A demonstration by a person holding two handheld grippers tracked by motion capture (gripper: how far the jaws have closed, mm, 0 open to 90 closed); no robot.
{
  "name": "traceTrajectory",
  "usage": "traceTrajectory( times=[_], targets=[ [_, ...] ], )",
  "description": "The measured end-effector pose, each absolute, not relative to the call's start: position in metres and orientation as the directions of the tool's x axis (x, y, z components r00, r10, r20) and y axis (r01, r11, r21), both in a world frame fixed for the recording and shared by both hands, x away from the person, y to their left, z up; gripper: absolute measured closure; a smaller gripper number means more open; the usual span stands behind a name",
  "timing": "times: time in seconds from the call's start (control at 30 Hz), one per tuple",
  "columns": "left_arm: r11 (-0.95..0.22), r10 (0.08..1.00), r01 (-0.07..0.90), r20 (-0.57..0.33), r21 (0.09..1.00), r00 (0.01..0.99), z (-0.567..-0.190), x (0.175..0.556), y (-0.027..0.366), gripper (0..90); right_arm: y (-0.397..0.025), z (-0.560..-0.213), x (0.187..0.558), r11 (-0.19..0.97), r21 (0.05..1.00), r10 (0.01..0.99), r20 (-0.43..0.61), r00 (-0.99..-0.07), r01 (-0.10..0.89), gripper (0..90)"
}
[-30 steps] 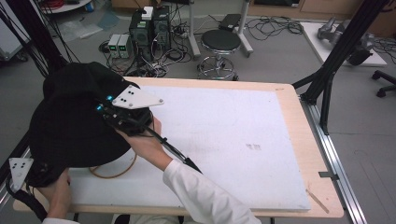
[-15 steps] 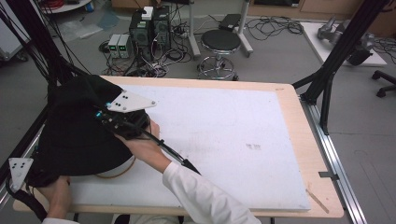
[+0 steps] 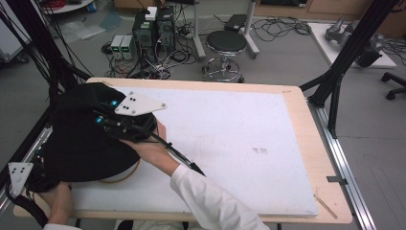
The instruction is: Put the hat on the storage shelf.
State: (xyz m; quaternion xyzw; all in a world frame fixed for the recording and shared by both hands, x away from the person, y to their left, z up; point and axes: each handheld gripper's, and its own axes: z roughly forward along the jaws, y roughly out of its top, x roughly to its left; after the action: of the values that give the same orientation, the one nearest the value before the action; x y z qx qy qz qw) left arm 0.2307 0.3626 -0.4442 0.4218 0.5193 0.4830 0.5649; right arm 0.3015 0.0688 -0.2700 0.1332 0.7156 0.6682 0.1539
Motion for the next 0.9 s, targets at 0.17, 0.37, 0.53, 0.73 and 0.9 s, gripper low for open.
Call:
traceTrajectory(
  times=[0.17,0.37,0.53,0.73,0.9],
  targets=[
    [0.176,0.984,-0.107,-0.178,0.979,-0.007,-0.444,0.23,0.362,24.9,0.064,-0.269,0.301,0.058,0.998,0.402,-0.036,-0.915,-0.014,59.2],
    [0.175,0.984,-0.105,-0.177,0.979,-0.008,-0.444,0.23,0.363,24.9,0.051,-0.27,0.304,0.036,0.999,0.442,-0.016,-0.897,0.0,51.6],
    [0.172,0.985,-0.102,-0.174,0.98,-0.01,-0.444,0.23,0.363,24.9,0.036,-0.27,0.307,0.016,1.0,0.474,0.004,-0.88,0.013,47.7],
    [0.179,0.983,-0.104,-0.181,0.978,-0.013,-0.444,0.23,0.363,25.0,0.012,-0.276,0.31,0.016,0.997,0.527,0.053,-0.848,0.072,40.6],
    [0.185,0.982,-0.113,-0.189,0.976,-0.02,-0.443,0.229,0.363,25.0,-0.01,-0.282,0.316,0.031,0.986,0.603,0.111,-0.79,0.162,32.7]
  ],
)
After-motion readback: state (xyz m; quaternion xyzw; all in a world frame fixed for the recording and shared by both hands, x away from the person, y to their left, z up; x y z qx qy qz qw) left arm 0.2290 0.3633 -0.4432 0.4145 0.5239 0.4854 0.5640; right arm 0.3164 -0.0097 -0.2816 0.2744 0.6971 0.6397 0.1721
